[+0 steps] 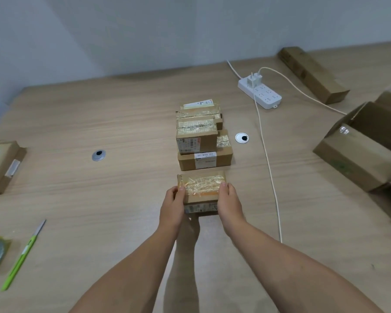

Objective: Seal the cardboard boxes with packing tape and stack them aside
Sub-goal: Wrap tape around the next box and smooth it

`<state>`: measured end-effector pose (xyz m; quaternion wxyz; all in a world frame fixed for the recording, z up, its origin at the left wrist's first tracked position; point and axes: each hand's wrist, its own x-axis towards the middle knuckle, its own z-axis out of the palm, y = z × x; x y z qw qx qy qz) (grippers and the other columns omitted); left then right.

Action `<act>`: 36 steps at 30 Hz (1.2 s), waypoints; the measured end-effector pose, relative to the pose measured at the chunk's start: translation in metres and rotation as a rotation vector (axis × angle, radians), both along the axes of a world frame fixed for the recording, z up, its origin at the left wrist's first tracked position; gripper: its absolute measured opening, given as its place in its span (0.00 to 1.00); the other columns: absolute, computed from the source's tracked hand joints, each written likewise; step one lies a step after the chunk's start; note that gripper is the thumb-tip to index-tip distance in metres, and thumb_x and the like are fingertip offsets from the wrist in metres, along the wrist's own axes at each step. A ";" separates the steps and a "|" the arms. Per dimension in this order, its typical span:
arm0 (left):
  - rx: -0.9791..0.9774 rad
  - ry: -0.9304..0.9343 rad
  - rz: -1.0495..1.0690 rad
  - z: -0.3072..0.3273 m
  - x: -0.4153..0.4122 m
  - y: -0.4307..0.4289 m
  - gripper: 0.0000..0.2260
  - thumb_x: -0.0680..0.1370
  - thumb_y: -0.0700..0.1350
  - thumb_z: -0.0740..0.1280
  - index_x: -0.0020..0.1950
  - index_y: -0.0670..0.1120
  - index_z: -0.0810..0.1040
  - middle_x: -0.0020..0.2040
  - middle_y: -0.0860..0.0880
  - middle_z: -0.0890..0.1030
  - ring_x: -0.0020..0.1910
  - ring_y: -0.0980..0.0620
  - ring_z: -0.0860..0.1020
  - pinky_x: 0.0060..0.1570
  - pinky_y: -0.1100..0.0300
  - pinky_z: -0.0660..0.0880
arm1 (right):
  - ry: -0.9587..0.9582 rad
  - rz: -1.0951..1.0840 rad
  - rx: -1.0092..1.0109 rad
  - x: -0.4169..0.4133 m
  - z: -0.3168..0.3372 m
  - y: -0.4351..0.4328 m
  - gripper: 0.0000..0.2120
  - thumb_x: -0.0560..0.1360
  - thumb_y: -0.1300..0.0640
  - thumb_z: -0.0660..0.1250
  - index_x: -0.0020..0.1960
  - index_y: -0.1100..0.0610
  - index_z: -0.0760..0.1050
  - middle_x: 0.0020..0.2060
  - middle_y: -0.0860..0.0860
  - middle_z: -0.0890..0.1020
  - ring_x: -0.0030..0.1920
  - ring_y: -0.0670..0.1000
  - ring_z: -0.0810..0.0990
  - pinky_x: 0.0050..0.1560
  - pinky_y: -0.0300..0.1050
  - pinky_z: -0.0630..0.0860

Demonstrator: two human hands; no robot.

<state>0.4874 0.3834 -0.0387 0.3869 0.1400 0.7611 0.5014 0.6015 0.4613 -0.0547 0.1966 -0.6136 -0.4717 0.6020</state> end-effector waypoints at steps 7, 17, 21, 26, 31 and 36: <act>0.020 0.017 -0.017 0.000 -0.004 0.029 0.14 0.84 0.53 0.59 0.68 0.51 0.72 0.56 0.54 0.79 0.53 0.59 0.77 0.46 0.64 0.73 | 0.055 -0.035 -0.046 -0.003 -0.002 0.026 0.20 0.86 0.43 0.48 0.66 0.51 0.72 0.54 0.51 0.80 0.52 0.48 0.78 0.39 0.38 0.71; 0.012 0.028 -0.044 -0.011 -0.021 0.062 0.12 0.84 0.54 0.59 0.65 0.55 0.74 0.56 0.56 0.80 0.56 0.57 0.78 0.59 0.55 0.75 | 0.071 -0.068 -0.033 -0.024 -0.004 0.063 0.19 0.85 0.44 0.49 0.63 0.50 0.74 0.54 0.51 0.79 0.55 0.52 0.77 0.50 0.46 0.69; -0.003 0.016 -0.038 -0.016 -0.026 0.070 0.14 0.84 0.54 0.59 0.68 0.54 0.74 0.55 0.58 0.80 0.56 0.57 0.78 0.60 0.54 0.75 | 0.069 -0.071 -0.042 -0.030 -0.009 0.069 0.21 0.86 0.44 0.48 0.68 0.52 0.73 0.57 0.50 0.79 0.58 0.52 0.77 0.53 0.45 0.70; -0.017 0.032 -0.055 -0.019 -0.031 0.075 0.15 0.83 0.55 0.59 0.69 0.55 0.73 0.56 0.59 0.80 0.56 0.58 0.78 0.57 0.56 0.75 | 0.080 -0.088 -0.031 -0.035 -0.014 0.074 0.22 0.86 0.44 0.48 0.71 0.52 0.72 0.58 0.50 0.78 0.55 0.50 0.75 0.52 0.43 0.68; -0.028 0.063 -0.088 -0.023 -0.037 0.081 0.15 0.83 0.56 0.59 0.68 0.56 0.74 0.57 0.59 0.80 0.58 0.57 0.78 0.61 0.53 0.75 | 0.098 -0.089 -0.033 -0.040 -0.015 0.082 0.23 0.86 0.44 0.48 0.75 0.52 0.69 0.61 0.49 0.77 0.57 0.48 0.72 0.56 0.44 0.67; -0.025 0.063 -0.094 -0.022 -0.039 0.085 0.15 0.82 0.56 0.59 0.68 0.56 0.74 0.58 0.58 0.81 0.58 0.57 0.78 0.62 0.52 0.75 | 0.099 -0.086 -0.026 -0.043 -0.015 0.086 0.22 0.86 0.45 0.48 0.74 0.52 0.69 0.56 0.48 0.75 0.55 0.49 0.71 0.55 0.44 0.67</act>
